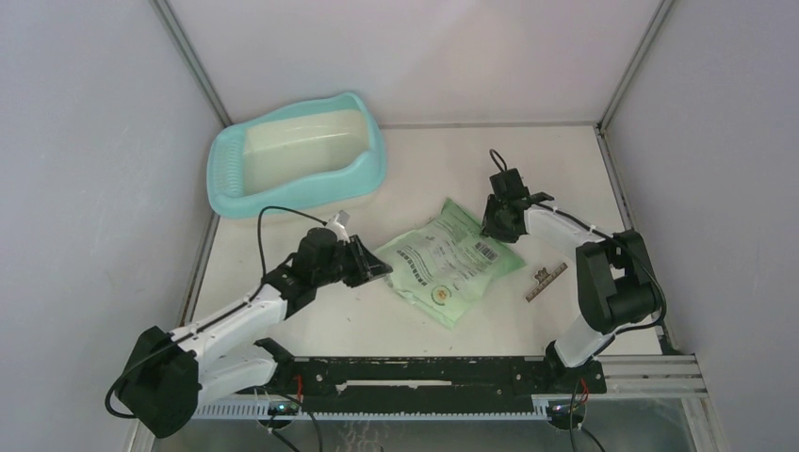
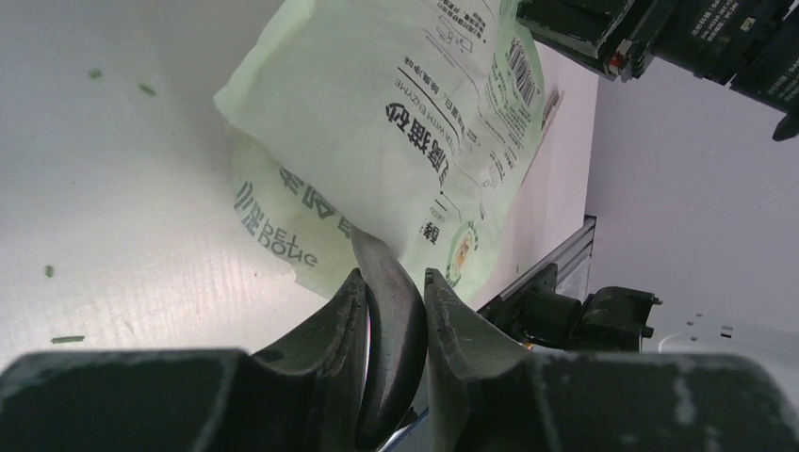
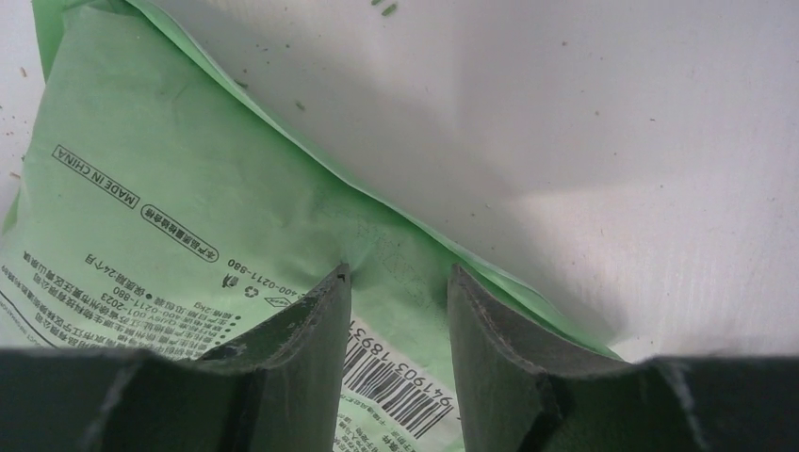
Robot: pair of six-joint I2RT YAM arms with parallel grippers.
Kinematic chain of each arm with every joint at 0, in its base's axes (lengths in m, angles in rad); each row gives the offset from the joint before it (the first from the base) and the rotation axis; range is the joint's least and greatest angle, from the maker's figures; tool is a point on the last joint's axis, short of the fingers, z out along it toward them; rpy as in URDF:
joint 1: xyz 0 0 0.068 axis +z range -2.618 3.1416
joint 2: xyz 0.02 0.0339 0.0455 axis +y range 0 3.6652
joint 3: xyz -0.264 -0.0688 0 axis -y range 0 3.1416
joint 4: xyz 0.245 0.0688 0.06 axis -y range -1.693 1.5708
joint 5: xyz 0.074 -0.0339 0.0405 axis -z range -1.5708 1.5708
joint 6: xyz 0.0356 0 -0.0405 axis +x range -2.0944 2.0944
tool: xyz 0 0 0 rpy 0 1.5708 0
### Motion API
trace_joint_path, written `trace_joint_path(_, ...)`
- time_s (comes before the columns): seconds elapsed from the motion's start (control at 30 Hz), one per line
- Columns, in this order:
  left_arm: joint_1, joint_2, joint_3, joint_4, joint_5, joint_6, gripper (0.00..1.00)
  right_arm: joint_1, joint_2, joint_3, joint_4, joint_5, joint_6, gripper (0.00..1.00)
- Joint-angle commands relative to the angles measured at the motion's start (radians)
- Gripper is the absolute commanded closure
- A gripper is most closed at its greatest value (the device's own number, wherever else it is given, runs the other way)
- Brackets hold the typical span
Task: Fill the litter box with clean litter
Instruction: 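Scoop the cat litter from the cat litter bag.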
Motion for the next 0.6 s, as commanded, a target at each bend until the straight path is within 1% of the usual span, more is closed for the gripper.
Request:
trace_joint_path(0.0, -0.004, 0.059, 0.057, 0.063, -0.011, -0.026, 0.84, 0.038, 0.006, -0.009, 0.015, -0.037, 0.009, 0.5)
trace_joint_path(0.13, -0.007, 0.111, -0.02, 0.287, -0.016, -0.041, 0.84, 0.045, -0.005, -0.026, 0.02, -0.047, 0.013, 0.5)
trace_joint_path(0.23, -0.012, 0.181, -0.077, 0.509, 0.001, -0.062, 0.84, 0.045, -0.019, -0.036, 0.018, -0.051, 0.011, 0.5)
trace_joint_path(0.3, -0.024, 0.24, -0.086, 0.625, 0.014, -0.058, 0.85, 0.043, -0.027, -0.038, 0.013, -0.057, 0.008, 0.49)
trace_joint_path(0.37, -0.04, 0.32, -0.081, 0.739, 0.039, -0.06, 0.85, 0.042, -0.035, -0.042, 0.01, -0.06, 0.008, 0.5)
trace_joint_path(0.47, -0.063, 0.475, -0.064, 0.964, 0.09, -0.083, 0.85, 0.042, -0.044, -0.044, 0.004, -0.06, 0.008, 0.49)
trace_joint_path(0.57, -0.07, 0.623, -0.045, 1.178, 0.132, -0.139, 0.86, 0.039, -0.052, -0.045, -0.005, -0.06, 0.001, 0.5)
